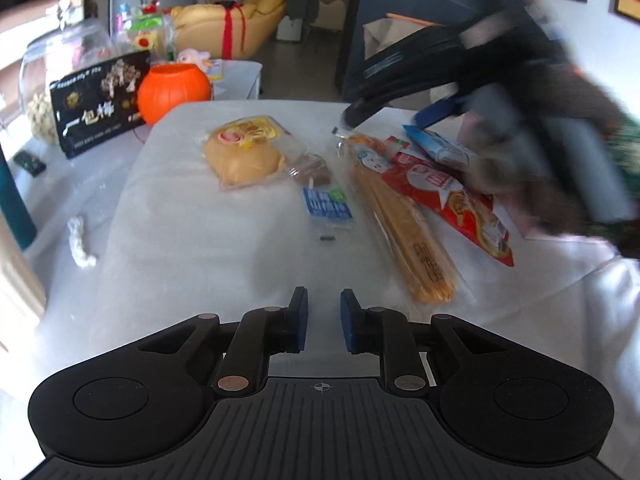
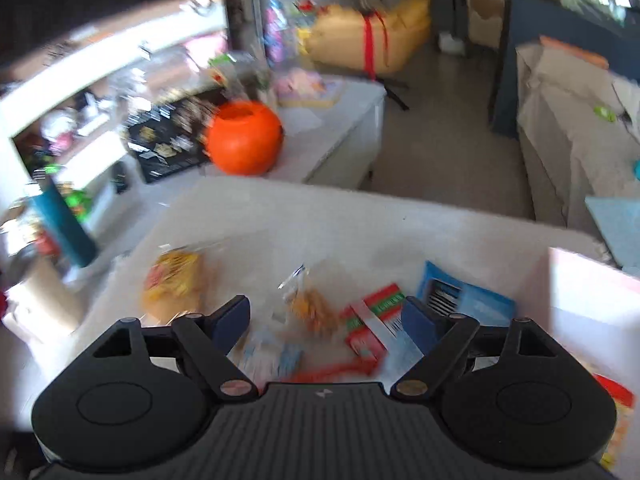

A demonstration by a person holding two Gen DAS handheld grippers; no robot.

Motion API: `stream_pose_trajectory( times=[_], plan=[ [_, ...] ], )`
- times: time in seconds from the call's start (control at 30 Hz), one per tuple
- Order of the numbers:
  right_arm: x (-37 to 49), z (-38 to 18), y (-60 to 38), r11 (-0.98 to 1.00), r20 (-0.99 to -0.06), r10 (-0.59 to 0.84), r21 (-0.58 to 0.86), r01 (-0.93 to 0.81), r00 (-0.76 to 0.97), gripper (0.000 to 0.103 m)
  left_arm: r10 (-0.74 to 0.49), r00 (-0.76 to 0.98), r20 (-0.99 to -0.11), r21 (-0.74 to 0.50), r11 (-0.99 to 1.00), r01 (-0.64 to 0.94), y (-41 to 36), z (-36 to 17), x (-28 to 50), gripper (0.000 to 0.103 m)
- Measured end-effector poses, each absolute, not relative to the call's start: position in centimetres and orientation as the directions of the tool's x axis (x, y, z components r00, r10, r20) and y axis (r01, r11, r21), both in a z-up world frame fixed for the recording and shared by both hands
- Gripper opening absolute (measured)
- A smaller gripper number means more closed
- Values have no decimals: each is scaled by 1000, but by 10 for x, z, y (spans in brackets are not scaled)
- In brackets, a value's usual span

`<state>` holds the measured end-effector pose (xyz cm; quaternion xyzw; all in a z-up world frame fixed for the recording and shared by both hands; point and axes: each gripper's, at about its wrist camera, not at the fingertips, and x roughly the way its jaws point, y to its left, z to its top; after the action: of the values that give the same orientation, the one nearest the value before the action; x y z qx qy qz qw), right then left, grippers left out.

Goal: Organize snacks

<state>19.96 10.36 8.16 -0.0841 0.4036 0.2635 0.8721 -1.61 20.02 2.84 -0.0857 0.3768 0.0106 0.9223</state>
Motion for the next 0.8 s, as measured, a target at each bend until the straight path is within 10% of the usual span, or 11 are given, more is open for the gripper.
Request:
stream_pose_trajectory(
  times=[0.43, 0.8],
  plan=[
    [169, 71, 122, 751, -829, 431, 112, -651, 356, 10, -40, 795, -605, -254, 956, -145, 222, 47, -1, 25],
    [136, 110, 52, 754, -779, 471, 113, -647, 413, 8, 78, 727, -682, -32, 990, -136, 199, 37, 108, 35]
  ],
)
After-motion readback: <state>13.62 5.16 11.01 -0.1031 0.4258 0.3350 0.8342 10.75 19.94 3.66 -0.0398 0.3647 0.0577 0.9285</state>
